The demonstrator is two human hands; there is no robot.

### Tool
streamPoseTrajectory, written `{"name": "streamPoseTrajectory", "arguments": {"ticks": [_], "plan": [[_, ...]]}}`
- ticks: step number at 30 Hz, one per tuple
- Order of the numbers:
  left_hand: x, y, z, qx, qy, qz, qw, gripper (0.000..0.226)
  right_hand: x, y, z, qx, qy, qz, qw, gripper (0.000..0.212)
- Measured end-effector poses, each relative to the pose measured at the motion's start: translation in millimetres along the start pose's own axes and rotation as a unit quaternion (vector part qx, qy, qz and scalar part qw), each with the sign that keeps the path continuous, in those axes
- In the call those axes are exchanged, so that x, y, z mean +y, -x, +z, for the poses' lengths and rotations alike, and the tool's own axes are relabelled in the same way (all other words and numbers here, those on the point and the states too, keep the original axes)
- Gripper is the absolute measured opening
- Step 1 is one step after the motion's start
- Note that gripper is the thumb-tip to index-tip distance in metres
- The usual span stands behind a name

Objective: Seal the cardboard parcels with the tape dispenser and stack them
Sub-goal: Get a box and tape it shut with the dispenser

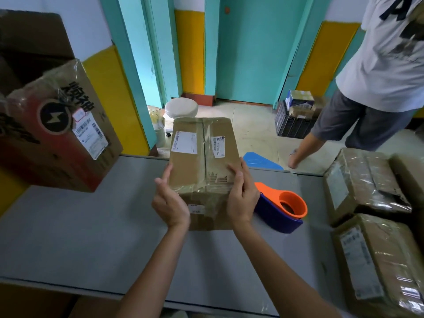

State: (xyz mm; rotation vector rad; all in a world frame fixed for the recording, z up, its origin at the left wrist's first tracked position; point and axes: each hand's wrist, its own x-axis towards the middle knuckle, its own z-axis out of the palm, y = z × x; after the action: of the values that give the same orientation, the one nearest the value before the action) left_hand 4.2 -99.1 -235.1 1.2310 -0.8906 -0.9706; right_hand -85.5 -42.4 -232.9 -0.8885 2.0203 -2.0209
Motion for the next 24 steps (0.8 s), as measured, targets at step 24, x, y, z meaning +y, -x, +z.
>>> {"name": "streamPoseTrajectory", "arguments": {"ticks": [24], "plan": [[34, -36, -71, -0.323, -0.170, 0.083, 0.927, 0.076, -31, 30, -127, -0.164, -0.063, 0.139, 0.974, 0.032]]}}
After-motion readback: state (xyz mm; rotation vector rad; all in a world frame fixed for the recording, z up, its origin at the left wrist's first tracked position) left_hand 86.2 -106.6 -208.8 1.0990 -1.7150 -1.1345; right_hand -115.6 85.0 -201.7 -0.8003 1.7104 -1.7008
